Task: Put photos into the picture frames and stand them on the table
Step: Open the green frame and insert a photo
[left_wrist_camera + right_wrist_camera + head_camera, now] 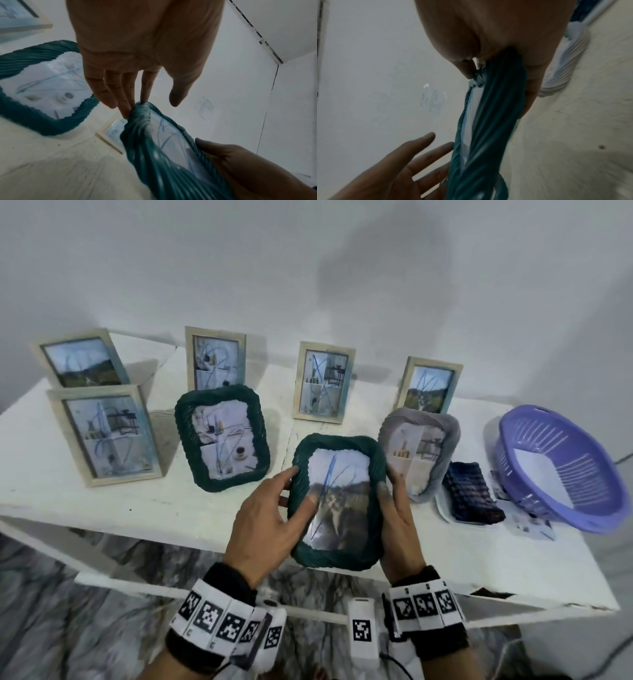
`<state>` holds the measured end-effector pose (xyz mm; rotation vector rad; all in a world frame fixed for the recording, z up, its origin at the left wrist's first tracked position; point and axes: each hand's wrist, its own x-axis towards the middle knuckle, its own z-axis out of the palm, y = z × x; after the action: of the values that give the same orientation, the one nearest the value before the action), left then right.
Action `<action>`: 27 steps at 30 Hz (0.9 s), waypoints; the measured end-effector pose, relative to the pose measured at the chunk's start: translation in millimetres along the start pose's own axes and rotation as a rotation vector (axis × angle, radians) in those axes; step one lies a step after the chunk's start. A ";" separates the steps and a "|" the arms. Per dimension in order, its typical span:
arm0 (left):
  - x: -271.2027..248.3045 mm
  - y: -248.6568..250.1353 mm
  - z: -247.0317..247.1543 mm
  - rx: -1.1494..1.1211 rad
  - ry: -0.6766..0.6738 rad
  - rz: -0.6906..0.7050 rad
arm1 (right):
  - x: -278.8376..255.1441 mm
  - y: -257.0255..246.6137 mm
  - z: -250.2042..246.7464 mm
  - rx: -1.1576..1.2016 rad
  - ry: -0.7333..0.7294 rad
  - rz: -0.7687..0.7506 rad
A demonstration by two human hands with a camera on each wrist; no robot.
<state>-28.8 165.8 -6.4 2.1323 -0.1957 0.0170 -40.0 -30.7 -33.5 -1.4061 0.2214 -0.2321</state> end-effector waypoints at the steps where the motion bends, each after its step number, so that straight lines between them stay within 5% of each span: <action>1: -2.9 1.4 5.8 0.019 -0.023 -0.014 | -3.9 4.3 -4.8 0.015 0.010 0.010; 7: -12.2 12.8 40.3 -0.055 -0.233 -0.186 | -24.6 1.8 -18.0 0.041 -0.040 0.001; 12: -8.1 33.3 59.5 -0.471 -0.278 -0.232 | -33.3 -15.1 -22.8 0.057 -0.150 0.081; 19: -9.5 19.3 57.8 -1.101 -0.261 -0.324 | -10.1 7.0 -34.7 -0.166 -0.081 0.174; 27: 13.8 -42.3 51.9 -0.794 0.103 -0.349 | 12.6 29.3 -45.0 -0.454 -0.074 0.133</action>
<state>-12.3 142.7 -68.6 1.3433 0.2083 -0.1338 -40.0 -72.6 -69.5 -1.8384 0.3192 -0.0171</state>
